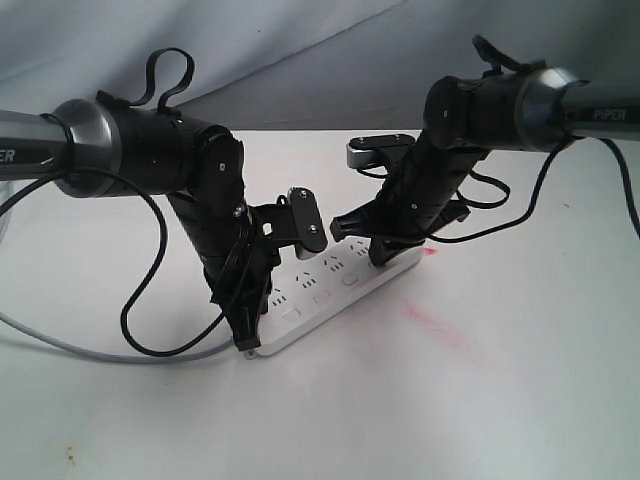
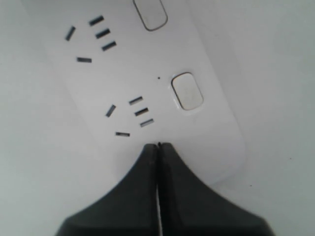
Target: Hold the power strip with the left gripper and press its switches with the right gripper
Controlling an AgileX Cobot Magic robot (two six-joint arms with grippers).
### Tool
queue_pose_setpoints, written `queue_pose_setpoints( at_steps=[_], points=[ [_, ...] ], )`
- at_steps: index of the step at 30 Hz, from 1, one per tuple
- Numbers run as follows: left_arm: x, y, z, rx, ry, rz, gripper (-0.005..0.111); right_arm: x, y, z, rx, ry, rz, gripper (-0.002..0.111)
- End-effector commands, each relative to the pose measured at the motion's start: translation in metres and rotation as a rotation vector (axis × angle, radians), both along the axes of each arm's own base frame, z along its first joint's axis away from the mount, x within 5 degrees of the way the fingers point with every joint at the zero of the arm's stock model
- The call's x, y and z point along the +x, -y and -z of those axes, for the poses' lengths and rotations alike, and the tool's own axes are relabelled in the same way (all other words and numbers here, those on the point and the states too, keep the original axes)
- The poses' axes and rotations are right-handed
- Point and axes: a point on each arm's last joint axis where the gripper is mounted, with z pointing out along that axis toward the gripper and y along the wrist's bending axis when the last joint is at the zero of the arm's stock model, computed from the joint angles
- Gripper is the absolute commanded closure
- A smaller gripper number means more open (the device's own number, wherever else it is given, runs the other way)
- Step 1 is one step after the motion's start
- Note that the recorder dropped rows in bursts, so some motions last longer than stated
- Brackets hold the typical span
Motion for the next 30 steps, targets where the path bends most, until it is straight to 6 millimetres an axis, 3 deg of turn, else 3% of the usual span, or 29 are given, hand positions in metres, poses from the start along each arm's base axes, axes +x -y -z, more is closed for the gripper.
queue_pose_setpoints(
  at_steps=[1, 6, 21, 30],
  points=[
    [-0.007, -0.001, 0.015, 0.038, -0.072, -0.003, 0.107, -0.017, 0.007, 0.033, -0.16, -0.145, -0.038, 0.108],
    [-0.007, -0.001, 0.015, 0.038, -0.072, -0.003, 0.107, -0.024, -0.002, 0.033, -0.264, -0.087, -0.076, 0.108],
    [-0.007, -0.001, 0.015, 0.038, -0.072, -0.003, 0.107, -0.024, -0.007, 0.033, -0.249, -0.055, -0.088, 0.108],
    [-0.007, -0.001, 0.015, 0.038, -0.072, -0.003, 0.107, -0.021, -0.008, -0.011, -0.184, 0.066, -0.092, 0.108]
  ],
)
